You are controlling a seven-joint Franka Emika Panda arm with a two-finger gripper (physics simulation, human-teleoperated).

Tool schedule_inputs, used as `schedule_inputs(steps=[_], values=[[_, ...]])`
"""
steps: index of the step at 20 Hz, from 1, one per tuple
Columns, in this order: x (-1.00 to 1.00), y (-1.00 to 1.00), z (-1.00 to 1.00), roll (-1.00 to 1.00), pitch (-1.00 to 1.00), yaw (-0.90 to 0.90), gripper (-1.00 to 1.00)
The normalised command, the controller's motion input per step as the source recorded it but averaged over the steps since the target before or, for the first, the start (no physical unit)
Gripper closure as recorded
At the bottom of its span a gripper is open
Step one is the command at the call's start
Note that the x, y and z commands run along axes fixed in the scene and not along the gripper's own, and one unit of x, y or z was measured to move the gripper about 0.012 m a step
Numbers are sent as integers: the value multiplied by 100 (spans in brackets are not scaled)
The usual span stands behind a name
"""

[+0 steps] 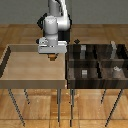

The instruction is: Place the loaf of bread into the appropriate compartment.

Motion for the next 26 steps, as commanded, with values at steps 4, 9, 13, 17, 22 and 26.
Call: schedule_inputs(steps=[4, 9, 13, 17, 22, 26], values=[[0, 100, 0, 0, 0, 0, 100], [0, 100, 0, 0, 0, 0, 100], [0, 100, 0, 0, 0, 0, 100], [0, 75, 0, 0, 0, 0, -100], [0, 0, 0, 0, 0, 0, -100], [0, 0, 0, 0, 0, 0, -100]])
